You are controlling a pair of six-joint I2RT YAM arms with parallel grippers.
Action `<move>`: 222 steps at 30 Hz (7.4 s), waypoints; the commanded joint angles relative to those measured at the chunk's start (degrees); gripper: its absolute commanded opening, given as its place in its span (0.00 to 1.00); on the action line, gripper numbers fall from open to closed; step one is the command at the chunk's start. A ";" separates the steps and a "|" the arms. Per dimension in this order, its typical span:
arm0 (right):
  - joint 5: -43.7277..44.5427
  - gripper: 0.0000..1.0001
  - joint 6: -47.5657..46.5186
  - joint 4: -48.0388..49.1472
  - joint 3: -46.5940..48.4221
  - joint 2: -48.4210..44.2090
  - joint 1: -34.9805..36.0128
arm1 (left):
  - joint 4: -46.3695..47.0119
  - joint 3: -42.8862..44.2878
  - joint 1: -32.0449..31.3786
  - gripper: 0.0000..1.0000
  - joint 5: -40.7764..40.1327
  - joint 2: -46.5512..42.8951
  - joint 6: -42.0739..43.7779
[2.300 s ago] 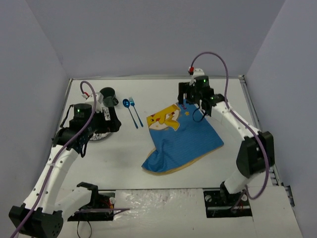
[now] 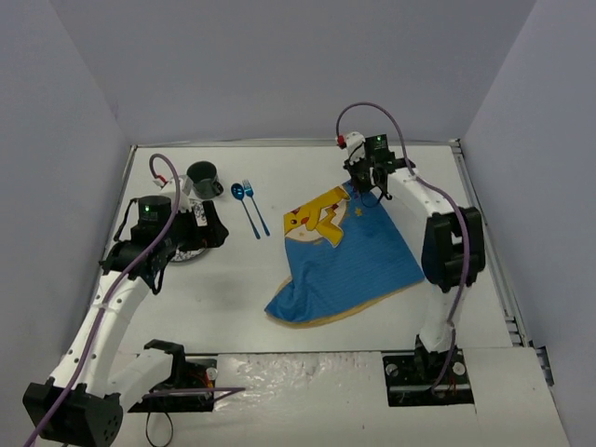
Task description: Set the dinner table for one person
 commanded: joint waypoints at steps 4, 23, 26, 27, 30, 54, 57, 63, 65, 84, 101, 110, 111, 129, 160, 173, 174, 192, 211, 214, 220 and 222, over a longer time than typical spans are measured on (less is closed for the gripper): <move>7.47 0.00 -1.00 0.75 -2.05 -26.75 7.81 | 8.02 2.54 -0.51 0.97 2.11 -0.75 -4.48; -15.68 0.00 2.41 -2.09 2.44 -46.55 14.14 | 15.26 -0.69 -0.68 0.97 1.37 -2.71 -10.93; -17.46 0.00 2.42 -1.85 1.87 -49.74 14.06 | 16.10 -0.86 -0.68 0.97 1.12 -3.03 -11.51; -16.48 0.00 2.53 -1.73 1.42 -50.61 14.06 | 16.22 -0.86 -0.74 0.97 1.06 -3.09 -11.63; -8.67 0.00 3.31 -1.49 -1.12 -52.64 14.06 | 16.86 -1.24 -0.73 0.97 1.21 -2.94 -12.25; 37.72 0.00 40.96 -15.83 -31.67 -67.23 9.63 | 21.61 6.22 -20.57 0.88 -5.26 24.40 -16.01; 37.79 0.00 40.15 -15.75 -30.92 -65.95 9.26 | 21.90 6.52 -24.46 0.86 -4.66 28.76 -16.44; 36.29 0.00 37.99 -14.52 -29.07 -64.21 8.71 | 19.02 5.07 -29.58 0.81 -5.53 33.80 -14.57; 35.11 0.00 37.93 -13.98 -29.08 -64.03 8.69 | 18.41 4.42 -29.94 0.79 -4.87 35.17 -14.08; 30.91 0.00 35.69 -12.71 -26.94 -62.28 7.92 | 11.69 3.41 -34.19 0.70 -1.45 37.54 -5.61; 29.82 0.00 35.07 -11.73 -26.84 -61.48 7.38 | 9.61 7.71 -39.66 0.52 -5.12 47.01 -4.22; 29.35 0.00 34.91 -11.27 -26.53 -60.97 7.09 | 6.59 11.40 -41.41 0.00 -8.04 52.50 -5.03; 29.19 0.00 34.99 -10.90 -26.65 -60.60 7.05 | 5.62 12.24 -41.21 0.00 -9.49 52.09 -4.67; 27.55 0.00 36.35 -6.68 -30.60 -57.87 5.41 | -5.69 5.99 -36.44 0.00 -22.23 20.34 -8.13; 19.58 0.00 40.13 -4.42 -41.81 -54.42 -1.32 | 10.15 24.76 -23.94 0.71 -17.67 48.06 -3.32; 16.59 0.00 39.38 -1.63 -43.14 -54.23 -1.32 | 13.74 30.12 -20.54 0.66 -11.06 56.99 5.35; 16.54 0.00 39.33 -1.58 -43.14 -54.18 -1.32 | 14.27 29.99 -20.54 0.66 -10.34 57.08 5.70; 15.66 0.00 39.03 -1.01 -43.54 -54.55 -1.32 | 15.90 30.50 -19.79 0.56 -4.20 63.36 9.28; 14.87 0.00 39.51 -1.05 -43.32 -56.35 -1.32 | 14.24 25.53 -19.70 0.39 -0.82 59.01 10.72; 14.87 0.00 39.46 -1.05 -43.32 -56.42 -1.32 | 14.03 25.47 -19.70 0.28 -0.99 58.94 10.94; 14.79 0.00 39.29 -0.94 -41.64 -56.38 -1.32 | 13.33 26.51 -19.54 0.00 -1.34 57.13 11.66; 14.64 0.00 38.93 -1.05 -40.42 -56.92 -1.32 | 12.90 27.25 -18.84 0.00 -1.49 54.16 11.95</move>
